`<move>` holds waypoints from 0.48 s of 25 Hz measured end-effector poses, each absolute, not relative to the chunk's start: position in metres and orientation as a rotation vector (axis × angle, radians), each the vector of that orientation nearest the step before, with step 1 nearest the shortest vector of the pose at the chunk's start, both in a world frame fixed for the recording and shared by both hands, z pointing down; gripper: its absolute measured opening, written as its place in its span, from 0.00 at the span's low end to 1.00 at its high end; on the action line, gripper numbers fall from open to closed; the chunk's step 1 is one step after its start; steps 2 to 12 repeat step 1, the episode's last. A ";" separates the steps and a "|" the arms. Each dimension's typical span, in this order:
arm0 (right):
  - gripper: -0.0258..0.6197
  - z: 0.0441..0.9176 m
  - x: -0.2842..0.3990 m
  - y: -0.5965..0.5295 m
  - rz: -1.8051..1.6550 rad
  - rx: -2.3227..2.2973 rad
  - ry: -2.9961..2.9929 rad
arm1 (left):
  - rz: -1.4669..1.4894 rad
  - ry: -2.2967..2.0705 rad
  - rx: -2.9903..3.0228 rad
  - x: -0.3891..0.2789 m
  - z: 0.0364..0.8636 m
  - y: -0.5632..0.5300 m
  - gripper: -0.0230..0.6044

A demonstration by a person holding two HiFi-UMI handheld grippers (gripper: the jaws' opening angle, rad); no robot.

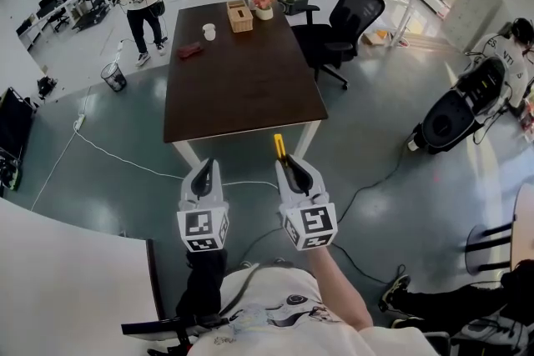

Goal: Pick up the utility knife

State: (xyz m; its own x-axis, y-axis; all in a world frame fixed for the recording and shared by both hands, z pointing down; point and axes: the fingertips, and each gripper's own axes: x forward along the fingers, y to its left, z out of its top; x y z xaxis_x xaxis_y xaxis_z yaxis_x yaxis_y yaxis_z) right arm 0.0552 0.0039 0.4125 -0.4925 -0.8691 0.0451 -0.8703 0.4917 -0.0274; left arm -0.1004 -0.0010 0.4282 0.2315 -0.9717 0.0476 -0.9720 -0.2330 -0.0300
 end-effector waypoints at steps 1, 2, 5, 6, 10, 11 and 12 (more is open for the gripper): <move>0.14 0.413 0.056 0.004 0.076 1.571 -2.689 | 0.089 -1.939 2.458 -0.100 0.429 0.000 0.03; 0.14 0.413 0.056 0.004 0.076 1.571 -2.689 | 0.089 -1.939 2.458 -0.100 0.429 0.000 0.03; 0.14 0.413 0.056 0.004 0.076 1.571 -2.689 | 0.089 -1.939 2.458 -0.100 0.429 0.000 0.03; 0.14 0.413 0.056 0.004 0.076 1.571 -2.689 | 0.089 -1.939 2.458 -0.100 0.429 0.000 0.03; 0.14 0.413 0.056 0.004 0.076 1.571 -2.689 | 0.089 -1.939 2.458 -0.100 0.429 0.000 0.03; 0.14 0.413 0.056 0.004 0.076 1.571 -2.689 | 0.089 -1.939 2.458 -0.100 0.429 0.000 0.03; 0.14 0.413 0.056 0.004 0.076 1.571 -2.689 | 0.089 -1.939 2.458 -0.100 0.429 0.000 0.03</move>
